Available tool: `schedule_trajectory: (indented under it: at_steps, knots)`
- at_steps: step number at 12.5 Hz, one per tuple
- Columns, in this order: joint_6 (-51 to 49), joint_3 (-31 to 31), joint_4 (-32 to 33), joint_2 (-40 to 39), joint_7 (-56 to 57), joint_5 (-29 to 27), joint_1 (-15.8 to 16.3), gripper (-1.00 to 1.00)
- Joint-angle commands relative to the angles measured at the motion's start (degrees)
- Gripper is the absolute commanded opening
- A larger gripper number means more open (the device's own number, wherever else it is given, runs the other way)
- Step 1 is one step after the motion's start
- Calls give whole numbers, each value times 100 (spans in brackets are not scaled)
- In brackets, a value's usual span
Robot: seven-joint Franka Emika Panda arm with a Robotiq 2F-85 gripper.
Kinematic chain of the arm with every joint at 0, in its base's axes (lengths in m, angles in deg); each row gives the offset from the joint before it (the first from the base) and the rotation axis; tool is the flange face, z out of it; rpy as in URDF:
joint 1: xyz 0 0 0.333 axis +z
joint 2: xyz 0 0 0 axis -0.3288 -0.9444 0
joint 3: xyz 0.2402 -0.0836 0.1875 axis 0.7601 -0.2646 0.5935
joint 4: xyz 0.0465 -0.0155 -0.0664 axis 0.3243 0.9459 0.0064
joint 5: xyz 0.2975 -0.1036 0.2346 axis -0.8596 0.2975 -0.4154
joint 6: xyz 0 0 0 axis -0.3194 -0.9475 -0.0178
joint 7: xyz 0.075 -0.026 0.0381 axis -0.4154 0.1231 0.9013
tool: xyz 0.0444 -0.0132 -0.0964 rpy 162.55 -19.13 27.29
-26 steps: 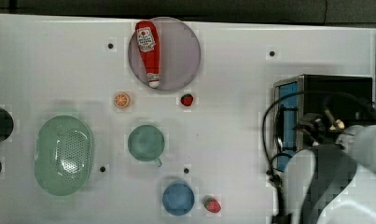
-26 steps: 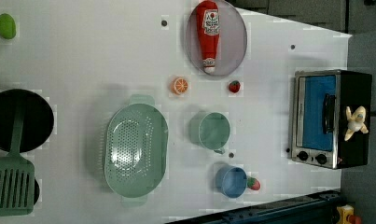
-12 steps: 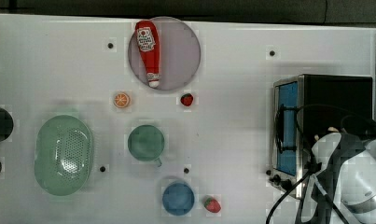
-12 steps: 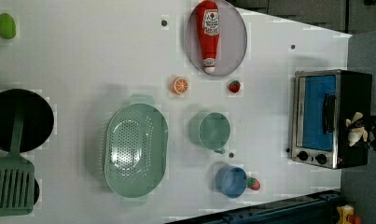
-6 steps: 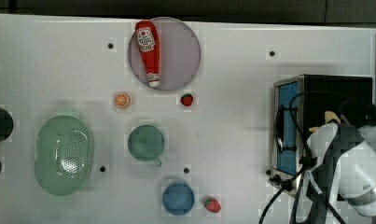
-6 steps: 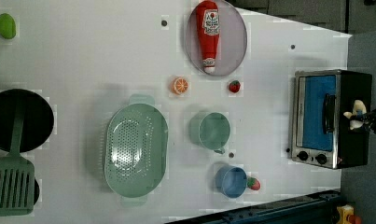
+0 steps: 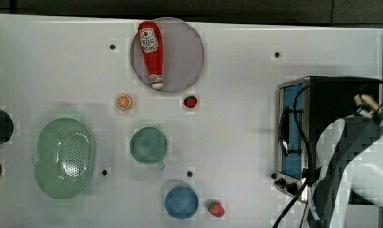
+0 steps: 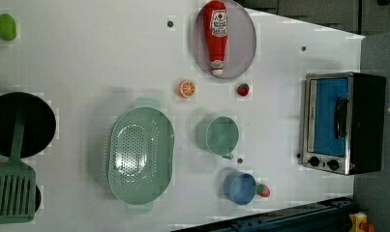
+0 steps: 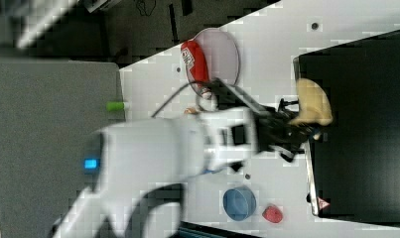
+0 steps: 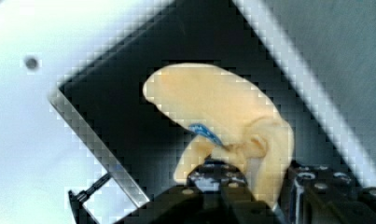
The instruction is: Pick banana from oven and place on table.
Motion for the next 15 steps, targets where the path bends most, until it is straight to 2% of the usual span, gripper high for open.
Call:
schedule_trajectory:
  at_steps: [1, 4, 7, 11, 15]
  knots:
    - [-930, 324, -926, 602, 56, 17, 467, -51]
    - [-2081, 1089, -1167, 926, -223, 12, 632, -51]
    - [-2435, 1920, -1036, 981, -1336, -70, 669, -51]
    - [-2311, 2620, -237, 976, -2675, -563, 672, -51]
    - [-1507, 2724, 894, 926, -2943, -580, 665, -51]
